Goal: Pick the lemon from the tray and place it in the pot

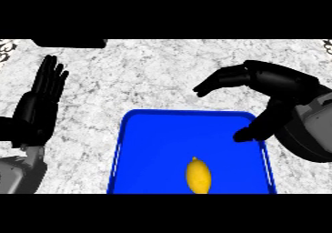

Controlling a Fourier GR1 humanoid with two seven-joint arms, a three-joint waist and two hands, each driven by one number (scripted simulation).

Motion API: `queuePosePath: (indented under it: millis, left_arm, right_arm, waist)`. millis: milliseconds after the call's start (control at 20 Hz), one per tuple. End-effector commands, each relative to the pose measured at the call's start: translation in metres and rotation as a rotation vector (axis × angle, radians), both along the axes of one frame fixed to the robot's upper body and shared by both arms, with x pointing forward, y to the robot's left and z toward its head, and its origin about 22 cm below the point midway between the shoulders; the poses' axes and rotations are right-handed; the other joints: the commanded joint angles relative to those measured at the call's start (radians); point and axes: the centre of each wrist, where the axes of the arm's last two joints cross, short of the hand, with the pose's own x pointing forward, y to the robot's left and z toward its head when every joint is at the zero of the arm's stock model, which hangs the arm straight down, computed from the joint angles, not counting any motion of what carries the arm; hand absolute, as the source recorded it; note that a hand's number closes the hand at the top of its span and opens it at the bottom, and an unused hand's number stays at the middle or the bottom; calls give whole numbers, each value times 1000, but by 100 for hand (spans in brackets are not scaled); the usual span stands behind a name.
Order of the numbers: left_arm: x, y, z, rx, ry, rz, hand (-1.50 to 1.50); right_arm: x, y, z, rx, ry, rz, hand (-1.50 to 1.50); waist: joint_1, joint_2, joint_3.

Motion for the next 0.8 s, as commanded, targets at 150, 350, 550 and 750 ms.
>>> queuePosePath:
  millis: [150, 350, 550, 750]
  left_arm:
    - [21, 6, 6, -20, -24, 3, 0]
    - [9, 0, -15, -15, -13, 0, 0]
    - [20, -2, -17, -28, -5, -1, 0]
    - [20, 7, -9, -24, -11, 16, 0]
  right_arm:
    - [-2, 5, 47, -295, -109, 195, -150]
    - [-9, 30, 64, -480, -157, 217, -150]
    - [-31, 80, 53, -604, -190, 283, -150]
    - [-54, 101, 27, -678, -187, 259, -150]
  waist:
    - [-26, -8, 3]
    - [-16, -11, 2]
    - [-28, -12, 1]
    - [-34, -15, 2]
